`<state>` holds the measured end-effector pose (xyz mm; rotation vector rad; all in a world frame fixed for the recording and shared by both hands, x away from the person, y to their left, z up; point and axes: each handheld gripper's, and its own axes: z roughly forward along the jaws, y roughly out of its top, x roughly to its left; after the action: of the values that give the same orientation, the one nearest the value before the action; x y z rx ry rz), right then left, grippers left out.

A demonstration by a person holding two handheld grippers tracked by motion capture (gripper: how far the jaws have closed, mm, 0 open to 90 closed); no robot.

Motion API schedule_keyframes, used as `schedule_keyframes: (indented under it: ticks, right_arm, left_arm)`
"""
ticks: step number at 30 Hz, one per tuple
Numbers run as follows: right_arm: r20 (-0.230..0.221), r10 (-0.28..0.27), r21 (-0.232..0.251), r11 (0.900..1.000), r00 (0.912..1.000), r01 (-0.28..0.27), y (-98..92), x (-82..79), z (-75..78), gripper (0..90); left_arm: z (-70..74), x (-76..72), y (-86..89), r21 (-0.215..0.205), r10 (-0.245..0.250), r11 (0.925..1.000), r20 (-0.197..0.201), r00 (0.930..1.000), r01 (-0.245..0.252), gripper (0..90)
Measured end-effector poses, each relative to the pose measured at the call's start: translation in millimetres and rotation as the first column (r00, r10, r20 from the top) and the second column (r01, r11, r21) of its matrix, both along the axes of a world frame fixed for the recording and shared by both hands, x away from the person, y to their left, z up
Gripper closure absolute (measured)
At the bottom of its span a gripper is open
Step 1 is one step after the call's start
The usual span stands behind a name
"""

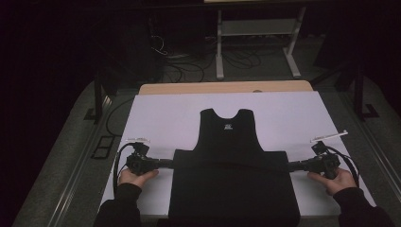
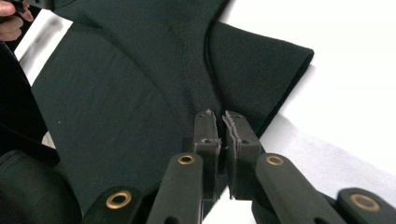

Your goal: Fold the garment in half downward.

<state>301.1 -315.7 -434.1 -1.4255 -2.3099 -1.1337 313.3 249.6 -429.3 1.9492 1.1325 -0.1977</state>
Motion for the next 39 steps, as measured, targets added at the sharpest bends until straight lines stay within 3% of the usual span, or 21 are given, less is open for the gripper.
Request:
schedule_keyframes:
  ticks: [26, 34, 39]
  right_arm:
    - [-0.048, 0.006, -0.047, 0.999, 0.9988, -0.009, 2.4, -2.3, -5.2, 83.1]
    - [-0.059, -0.002, -0.029, 1.000, 0.9983, 0.001, 1.7, -3.5, -6.4, 80.0]
    - [-0.030, -0.028, -0.037, 0.999, 0.9992, 0.026, -0.5, -5.4, -4.6, 67.8]
  left_arm:
    - [-9.5, 0.8, -3.4, 0.065, -0.023, 0.9975, -0.076, 0.9968, 0.028, 86.6]
    - [-7.6, 0.5, -5.0, 0.081, -0.026, 0.9962, -0.059, 0.9979, 0.031, 85.5]
    - [-4.5, -0.2, -4.5, 0.070, -0.026, 0.9971, -0.034, 0.9991, 0.029, 82.3]
